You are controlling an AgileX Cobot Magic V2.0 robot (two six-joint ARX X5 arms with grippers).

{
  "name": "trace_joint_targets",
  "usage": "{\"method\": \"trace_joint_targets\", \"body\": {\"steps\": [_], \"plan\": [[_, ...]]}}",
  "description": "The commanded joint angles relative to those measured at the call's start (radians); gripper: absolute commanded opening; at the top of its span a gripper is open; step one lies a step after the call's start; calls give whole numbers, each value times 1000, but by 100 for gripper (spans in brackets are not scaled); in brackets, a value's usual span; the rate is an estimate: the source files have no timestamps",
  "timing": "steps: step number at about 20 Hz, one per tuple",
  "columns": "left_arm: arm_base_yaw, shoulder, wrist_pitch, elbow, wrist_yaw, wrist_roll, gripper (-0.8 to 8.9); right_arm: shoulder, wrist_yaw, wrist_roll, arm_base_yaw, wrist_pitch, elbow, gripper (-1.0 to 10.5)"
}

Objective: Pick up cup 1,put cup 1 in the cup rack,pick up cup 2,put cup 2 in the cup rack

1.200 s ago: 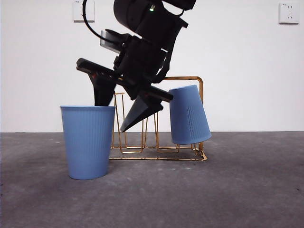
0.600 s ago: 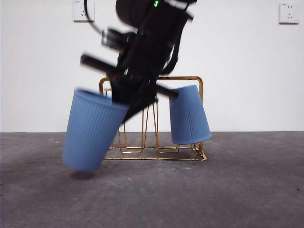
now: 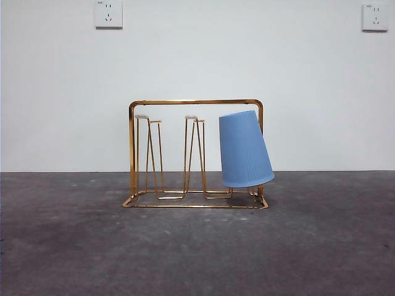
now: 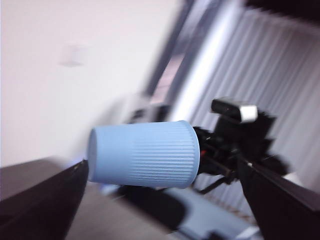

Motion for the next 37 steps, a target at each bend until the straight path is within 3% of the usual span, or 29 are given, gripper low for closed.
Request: {"method": "trace_joint_targets", "body": {"steps": [1, 9, 16, 32, 37], "plan": [[-2, 61, 164, -3, 108, -107, 508, -63, 1, -65, 1, 41, -2, -12], [-3, 267, 529, -3, 213, -293, 509, -174, -3, -109, 1, 169, -2, -12], [-46, 436, 873, -3, 241, -455, 508, -158, -10, -110, 1, 195, -2, -12], [-84, 534, 1048, -3, 182, -475, 494, -47, -6, -135, 1, 189, -2, -12], [-84, 534, 1048, -3, 185, -478, 208, -40, -2, -137, 1, 190, -2, -12]]}}
